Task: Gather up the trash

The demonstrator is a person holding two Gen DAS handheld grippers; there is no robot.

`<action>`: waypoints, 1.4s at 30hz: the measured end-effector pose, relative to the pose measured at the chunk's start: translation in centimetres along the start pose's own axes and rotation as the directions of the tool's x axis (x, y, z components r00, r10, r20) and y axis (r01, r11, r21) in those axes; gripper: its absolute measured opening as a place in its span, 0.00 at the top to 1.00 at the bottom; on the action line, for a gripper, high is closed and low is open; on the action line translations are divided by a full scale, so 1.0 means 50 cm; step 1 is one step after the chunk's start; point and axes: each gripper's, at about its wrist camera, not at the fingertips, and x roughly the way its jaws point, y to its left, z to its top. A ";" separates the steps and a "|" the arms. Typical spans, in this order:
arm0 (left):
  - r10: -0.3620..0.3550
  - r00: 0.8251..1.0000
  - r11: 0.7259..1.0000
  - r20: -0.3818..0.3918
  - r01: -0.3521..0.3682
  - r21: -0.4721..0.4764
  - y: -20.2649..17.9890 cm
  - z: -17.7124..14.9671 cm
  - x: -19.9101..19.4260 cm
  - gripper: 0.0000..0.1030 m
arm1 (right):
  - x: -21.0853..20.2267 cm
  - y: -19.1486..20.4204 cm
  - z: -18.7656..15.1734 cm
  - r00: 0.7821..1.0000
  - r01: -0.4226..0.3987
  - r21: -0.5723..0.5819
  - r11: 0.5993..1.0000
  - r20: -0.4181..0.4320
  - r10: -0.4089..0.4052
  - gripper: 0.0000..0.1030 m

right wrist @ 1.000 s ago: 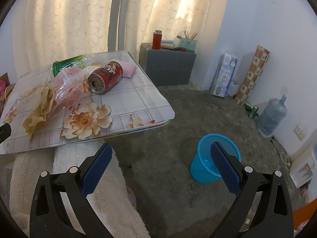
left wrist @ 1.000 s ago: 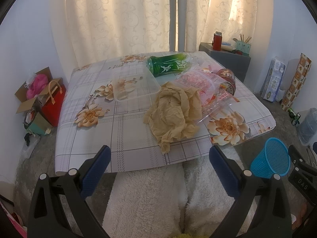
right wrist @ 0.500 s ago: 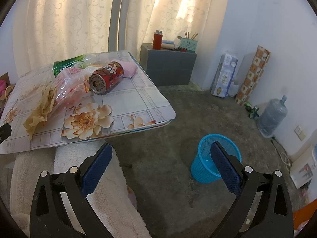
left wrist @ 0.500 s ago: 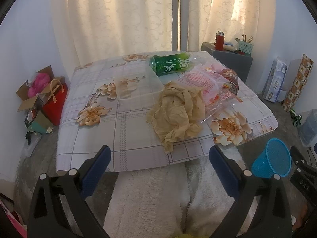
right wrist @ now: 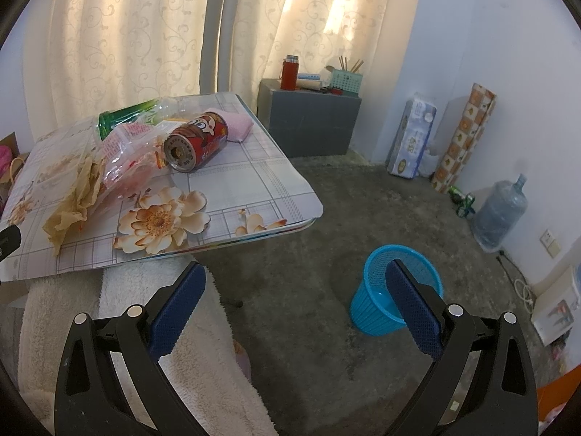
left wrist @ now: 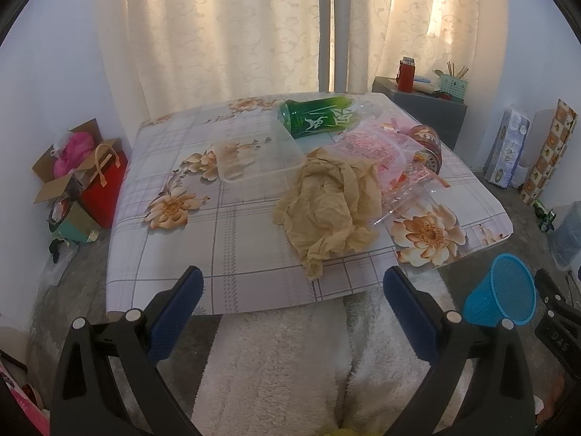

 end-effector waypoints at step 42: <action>-0.057 0.997 0.998 0.051 0.056 0.007 0.077 0.074 0.043 0.05 | 0.015 0.029 0.086 0.939 -0.312 -0.013 0.950 0.148 0.311 0.08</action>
